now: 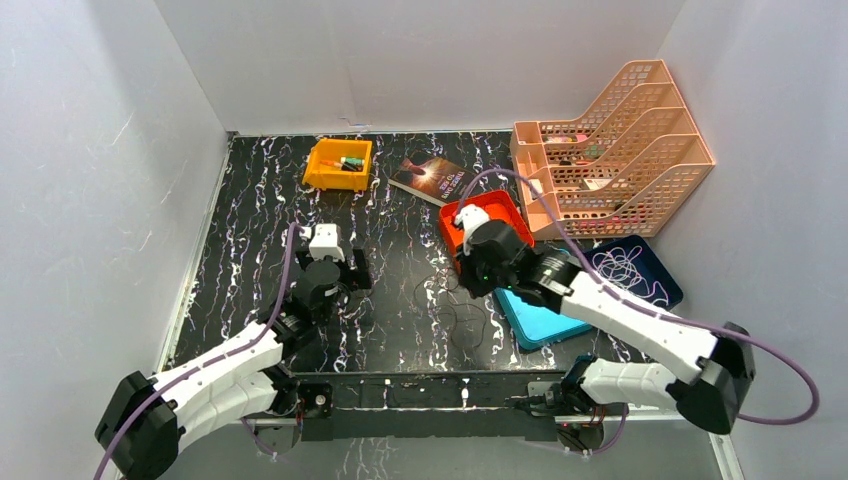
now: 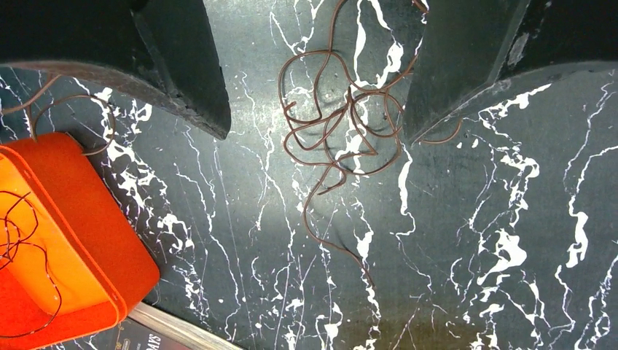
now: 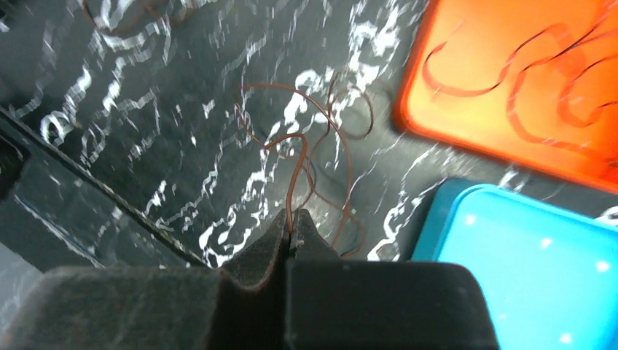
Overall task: Untangle the cables
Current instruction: Untie the cable.
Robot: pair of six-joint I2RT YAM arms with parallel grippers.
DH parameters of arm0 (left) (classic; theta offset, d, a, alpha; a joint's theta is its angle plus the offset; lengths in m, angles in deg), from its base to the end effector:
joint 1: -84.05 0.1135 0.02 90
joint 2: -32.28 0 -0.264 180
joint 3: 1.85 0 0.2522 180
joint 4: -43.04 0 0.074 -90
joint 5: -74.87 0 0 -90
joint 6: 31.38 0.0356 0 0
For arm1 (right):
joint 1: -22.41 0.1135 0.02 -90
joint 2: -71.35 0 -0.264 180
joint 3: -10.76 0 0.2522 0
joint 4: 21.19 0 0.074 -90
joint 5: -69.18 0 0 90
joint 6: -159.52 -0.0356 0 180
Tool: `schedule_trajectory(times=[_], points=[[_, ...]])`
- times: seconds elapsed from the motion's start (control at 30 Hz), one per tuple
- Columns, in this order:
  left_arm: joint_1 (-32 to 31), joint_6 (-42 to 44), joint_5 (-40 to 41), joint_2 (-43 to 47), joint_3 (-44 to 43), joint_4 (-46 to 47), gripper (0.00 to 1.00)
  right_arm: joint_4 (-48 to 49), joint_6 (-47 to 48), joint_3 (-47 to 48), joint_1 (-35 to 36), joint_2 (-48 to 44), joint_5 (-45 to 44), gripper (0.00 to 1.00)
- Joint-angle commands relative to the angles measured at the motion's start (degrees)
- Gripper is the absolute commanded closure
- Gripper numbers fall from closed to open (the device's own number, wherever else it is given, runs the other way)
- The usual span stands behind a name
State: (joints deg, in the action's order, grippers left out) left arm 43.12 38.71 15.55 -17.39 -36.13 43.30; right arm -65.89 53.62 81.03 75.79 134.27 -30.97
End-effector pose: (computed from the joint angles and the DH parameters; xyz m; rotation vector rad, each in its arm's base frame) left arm 0.1579 -0.1129 0.2205 -0.0425 1.8046 -0.2669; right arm 0.1462 0.1862 0.3147 -0.6291 2.1621 0.4683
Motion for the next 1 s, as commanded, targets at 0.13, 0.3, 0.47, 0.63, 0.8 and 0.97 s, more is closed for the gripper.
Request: schedule_trajectory(times=[0.13,0.3,0.47,0.63,0.8,0.97], points=[[0.4,-0.2,0.5,2.8,-5.1,-6.7,0.12,-0.5,-5.2,-2.1,0.1,10.5,0.0,0.96],[0.5,0.1,0.8,4.6,-5.3,-8.7,0.12,-1.4,-5.6,-1.7,0.2,10.8,1.3,0.71],[0.4,-0.7,0.6,4.8,-6.1,-10.0,0.11,-2.7,-5.4,-0.2,0.2,8.2,-0.3,0.54],[0.5,-0.8,-0.4,3.8,-6.7,-9.9,0.11,-3.3,-5.0,0.7,0.2,7.7,-0.8,0.39],[0.4,-0.6,-2.8,3.5,-6.7,-9.7,0.11,2.8,-3.1,-1.8,0.2,7.9,1.2,0.16],[0.4,0.2,-4.7,4.5,-7.1,-10.5,0.11,6.3,6.4,-2.0,0.2,9.0,7.8,0.02]])
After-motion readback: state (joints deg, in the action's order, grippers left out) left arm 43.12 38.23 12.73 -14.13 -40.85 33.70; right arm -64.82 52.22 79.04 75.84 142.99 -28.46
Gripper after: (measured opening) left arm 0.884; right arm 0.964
